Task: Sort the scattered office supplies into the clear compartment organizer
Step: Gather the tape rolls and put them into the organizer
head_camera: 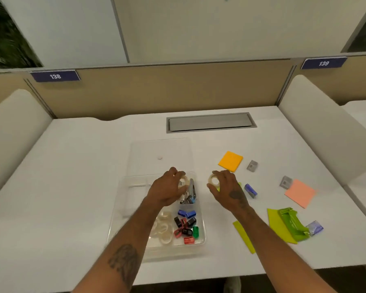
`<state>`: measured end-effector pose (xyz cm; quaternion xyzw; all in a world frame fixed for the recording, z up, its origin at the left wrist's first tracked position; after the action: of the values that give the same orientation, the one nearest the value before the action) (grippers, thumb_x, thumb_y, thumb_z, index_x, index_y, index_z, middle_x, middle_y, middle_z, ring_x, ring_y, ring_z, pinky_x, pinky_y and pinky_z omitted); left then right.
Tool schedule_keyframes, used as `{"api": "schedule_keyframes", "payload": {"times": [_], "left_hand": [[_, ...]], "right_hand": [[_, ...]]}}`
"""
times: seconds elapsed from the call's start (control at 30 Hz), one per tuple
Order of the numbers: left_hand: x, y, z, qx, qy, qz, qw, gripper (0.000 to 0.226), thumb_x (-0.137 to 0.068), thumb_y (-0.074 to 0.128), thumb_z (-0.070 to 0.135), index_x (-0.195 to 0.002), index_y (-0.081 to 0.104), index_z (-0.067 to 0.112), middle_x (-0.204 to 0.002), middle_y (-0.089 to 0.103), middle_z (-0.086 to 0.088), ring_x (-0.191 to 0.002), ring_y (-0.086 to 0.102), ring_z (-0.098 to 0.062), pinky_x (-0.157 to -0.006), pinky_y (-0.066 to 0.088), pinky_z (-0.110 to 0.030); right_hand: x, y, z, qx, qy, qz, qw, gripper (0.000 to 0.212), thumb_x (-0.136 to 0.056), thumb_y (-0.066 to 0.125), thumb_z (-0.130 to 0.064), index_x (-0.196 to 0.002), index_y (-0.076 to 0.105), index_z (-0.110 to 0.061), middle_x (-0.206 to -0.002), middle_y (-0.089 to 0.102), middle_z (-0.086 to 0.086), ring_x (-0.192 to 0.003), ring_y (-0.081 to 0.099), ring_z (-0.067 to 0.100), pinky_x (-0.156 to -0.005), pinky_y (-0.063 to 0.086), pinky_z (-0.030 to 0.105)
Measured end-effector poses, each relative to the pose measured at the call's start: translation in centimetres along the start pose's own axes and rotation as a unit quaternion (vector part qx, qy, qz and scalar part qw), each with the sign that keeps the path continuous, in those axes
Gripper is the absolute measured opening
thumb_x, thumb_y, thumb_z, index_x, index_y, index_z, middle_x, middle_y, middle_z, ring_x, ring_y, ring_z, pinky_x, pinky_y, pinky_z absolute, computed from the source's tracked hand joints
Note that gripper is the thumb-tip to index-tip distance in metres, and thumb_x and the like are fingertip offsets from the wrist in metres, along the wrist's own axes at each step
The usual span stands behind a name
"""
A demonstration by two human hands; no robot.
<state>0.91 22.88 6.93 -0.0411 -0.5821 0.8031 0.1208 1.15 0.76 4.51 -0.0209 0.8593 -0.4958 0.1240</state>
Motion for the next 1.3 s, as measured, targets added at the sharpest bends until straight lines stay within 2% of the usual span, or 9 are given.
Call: {"api": "schedule_keyframes", "payload": {"times": [0.1,0.27,0.57,0.87,1.0,1.07,1.13,1.2,1.3], "left_hand": [[3.8,-0.5,-2.7,0.009,-0.008,0.010,1.000,0.055,-0.090,0.051,0.053,-0.138,0.044,0.026,-0.128,0.045,0.000,-0.113,0.054,-0.020,-0.082,0.049,-0.035],[8.7,-0.6,-6.1,0.012,-0.033,0.011,0.999,0.056,-0.089,0.053,0.054,-0.137,0.045,0.027,-0.130,0.045,0.003,-0.113,0.056,-0.018,-0.083,0.049,-0.033],[13.7,-0.1,-7.7,0.026,-0.053,0.005,0.998,0.056,-0.084,0.056,0.056,-0.133,0.048,0.029,-0.124,0.050,0.006,-0.104,0.060,-0.017,-0.078,0.047,-0.030],[14.3,1.3,-6.0,0.005,-0.036,-0.036,0.999,0.063,-0.075,0.059,0.063,-0.130,0.050,0.032,-0.121,0.056,0.009,-0.103,0.061,-0.018,-0.080,0.050,-0.032],[14.3,1.9,-5.3,-0.001,-0.011,-0.024,1.000,0.071,-0.068,0.058,0.071,-0.130,0.050,0.039,-0.119,0.056,0.011,-0.107,0.057,-0.013,-0.079,0.044,-0.027],[14.1,2.0,-4.9,0.000,0.002,-0.013,1.000,0.072,-0.070,0.056,0.073,-0.132,0.048,0.038,-0.130,0.052,0.010,-0.115,0.052,-0.013,-0.086,0.042,-0.028],[13.8,2.1,-4.6,-0.005,0.007,-0.006,1.000,0.078,-0.075,0.054,0.072,-0.142,0.040,0.035,-0.149,0.040,0.006,-0.134,0.040,-0.017,-0.103,0.037,-0.034],[13.4,2.1,-4.3,-0.013,0.013,0.002,1.000,0.086,-0.080,0.048,0.074,-0.151,0.024,0.033,-0.161,0.019,0.003,-0.148,0.017,-0.018,-0.118,0.022,-0.040],[12.8,2.1,-3.8,-0.029,0.027,0.009,0.999,0.093,-0.081,0.037,0.079,-0.154,0.000,0.035,-0.164,-0.010,0.002,-0.150,-0.014,-0.017,-0.122,0.001,-0.046]], "right_hand": [[1.8,2.4,-4.7,-0.004,-0.049,-0.035,0.998,0.052,-0.086,0.065,-0.034,-0.131,0.053,-0.009,-0.119,0.057,0.012,-0.111,0.052,0.031,-0.093,0.048,0.038],[4.4,5.4,-10.3,-0.010,-0.101,-0.106,0.989,0.058,-0.088,0.059,-0.038,-0.139,0.043,-0.014,-0.135,0.048,0.006,-0.132,0.039,0.024,-0.108,0.035,0.029],[6.7,7.3,-13.4,-0.013,-0.132,-0.173,0.976,0.067,-0.082,0.059,-0.042,-0.143,0.033,-0.031,-0.133,0.050,-0.004,-0.129,0.041,0.013,-0.105,0.037,0.026],[6.7,6.0,-11.6,0.015,-0.091,-0.114,0.989,0.056,-0.089,0.053,-0.043,-0.141,0.039,-0.026,-0.142,0.047,0.000,-0.133,0.041,0.017,-0.105,0.039,0.032],[6.5,4.7,-9.4,0.041,-0.042,-0.095,0.994,0.059,-0.090,0.050,-0.050,-0.142,0.038,-0.024,-0.149,0.039,0.003,-0.137,0.034,0.020,-0.109,0.037,0.035],[6.8,4.3,-8.2,0.057,-0.014,-0.091,0.994,0.063,-0.091,0.047,-0.054,-0.145,0.033,-0.025,-0.153,0.031,0.005,-0.142,0.026,0.021,-0.114,0.030,0.036],[7.3,4.0,-7.1,0.072,0.012,-0.091,0.993,0.067,-0.092,0.041,-0.058,-0.149,0.024,-0.027,-0.159,0.018,0.006,-0.147,0.013,0.021,-0.118,0.022,0.040],[7.7,3.9,-6.2,0.095,0.031,-0.096,0.990,0.070,-0.092,0.033,-0.063,-0.151,0.013,-0.031,-0.161,0.005,0.006,-0.149,-0.001,0.023,-0.120,0.015,0.046],[8.3,3.7,-5.3,0.128,0.050,-0.105,0.985,0.076,-0.086,0.017,-0.073,-0.150,-0.001,-0.037,-0.161,-0.008,0.006,-0.148,-0.011,0.026,-0.118,0.007,0.052]]}}
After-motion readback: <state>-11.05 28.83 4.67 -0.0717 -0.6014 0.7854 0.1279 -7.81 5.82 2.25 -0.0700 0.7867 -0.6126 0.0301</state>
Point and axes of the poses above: each hand's wrist, its own x-axis away from the middle knuckle, its own y-axis out of the palm, z = x × y, the point moved 3 cm from there along -x, towards the middle knuckle
